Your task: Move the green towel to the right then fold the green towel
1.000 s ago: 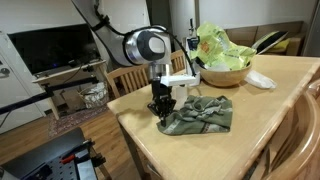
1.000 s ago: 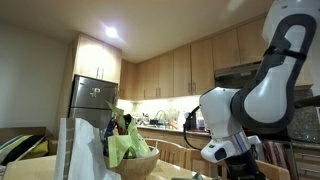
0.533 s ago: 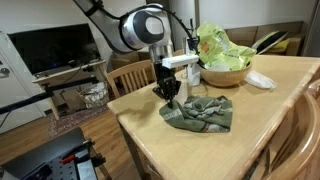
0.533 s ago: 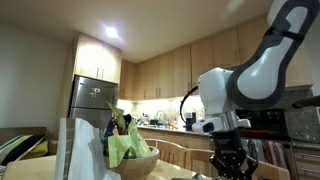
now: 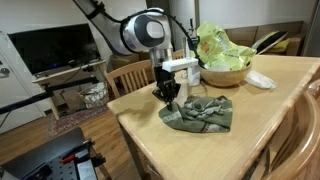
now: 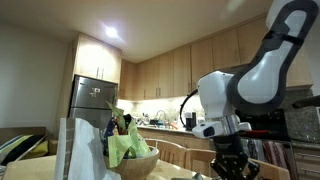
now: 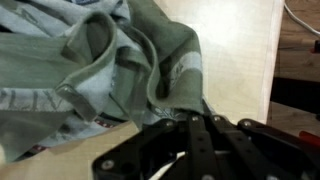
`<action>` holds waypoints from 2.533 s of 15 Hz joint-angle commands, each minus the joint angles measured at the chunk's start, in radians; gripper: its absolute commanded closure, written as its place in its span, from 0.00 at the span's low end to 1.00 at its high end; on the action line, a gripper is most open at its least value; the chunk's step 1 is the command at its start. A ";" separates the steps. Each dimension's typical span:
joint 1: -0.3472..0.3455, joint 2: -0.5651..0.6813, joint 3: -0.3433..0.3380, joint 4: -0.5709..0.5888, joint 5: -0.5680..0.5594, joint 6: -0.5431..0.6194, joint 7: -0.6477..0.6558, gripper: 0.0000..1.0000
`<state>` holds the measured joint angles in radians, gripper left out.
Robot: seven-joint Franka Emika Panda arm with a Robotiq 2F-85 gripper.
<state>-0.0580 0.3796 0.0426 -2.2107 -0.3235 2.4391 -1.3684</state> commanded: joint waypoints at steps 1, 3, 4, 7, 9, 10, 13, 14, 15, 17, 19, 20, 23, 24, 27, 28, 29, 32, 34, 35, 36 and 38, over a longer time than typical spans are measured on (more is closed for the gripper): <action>-0.004 0.005 0.006 0.045 0.022 0.042 0.002 0.99; 0.000 0.010 0.000 0.070 0.011 0.077 0.013 0.99; 0.004 0.014 -0.005 0.079 0.003 0.102 0.025 0.99; 0.016 0.029 -0.027 0.097 -0.024 0.198 0.076 0.99; 0.021 0.045 -0.044 0.105 -0.044 0.261 0.121 0.99; 0.014 0.052 -0.041 0.106 -0.037 0.288 0.128 0.99; 0.035 0.085 -0.084 0.121 -0.070 0.380 0.235 0.99; 0.054 0.102 -0.113 0.133 -0.090 0.415 0.297 0.99; 0.073 0.123 -0.141 0.152 -0.114 0.447 0.360 0.99; 0.142 0.174 -0.237 0.207 -0.194 0.503 0.519 0.99; 0.185 0.223 -0.292 0.258 -0.246 0.498 0.634 0.99; 0.117 0.162 -0.221 0.191 -0.238 0.483 0.561 0.97; 0.143 0.210 -0.248 0.240 -0.260 0.482 0.619 0.97; 0.144 0.216 -0.248 0.246 -0.260 0.482 0.619 0.97; 0.153 0.226 -0.258 0.257 -0.264 0.479 0.629 0.99; 0.131 0.230 -0.230 0.258 -0.252 0.464 0.605 0.99; 0.125 0.235 -0.222 0.260 -0.252 0.455 0.603 0.99; 0.086 0.251 -0.167 0.263 -0.236 0.427 0.575 0.99; 0.083 0.264 -0.162 0.268 -0.244 0.416 0.583 0.99; 0.073 0.268 -0.150 0.268 -0.239 0.414 0.576 0.99; 0.074 0.274 -0.151 0.273 -0.240 0.409 0.578 0.99; 0.066 0.286 -0.143 0.281 -0.237 0.403 0.572 0.99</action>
<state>0.0290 0.6500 -0.1225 -1.9614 -0.5502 2.8821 -0.7820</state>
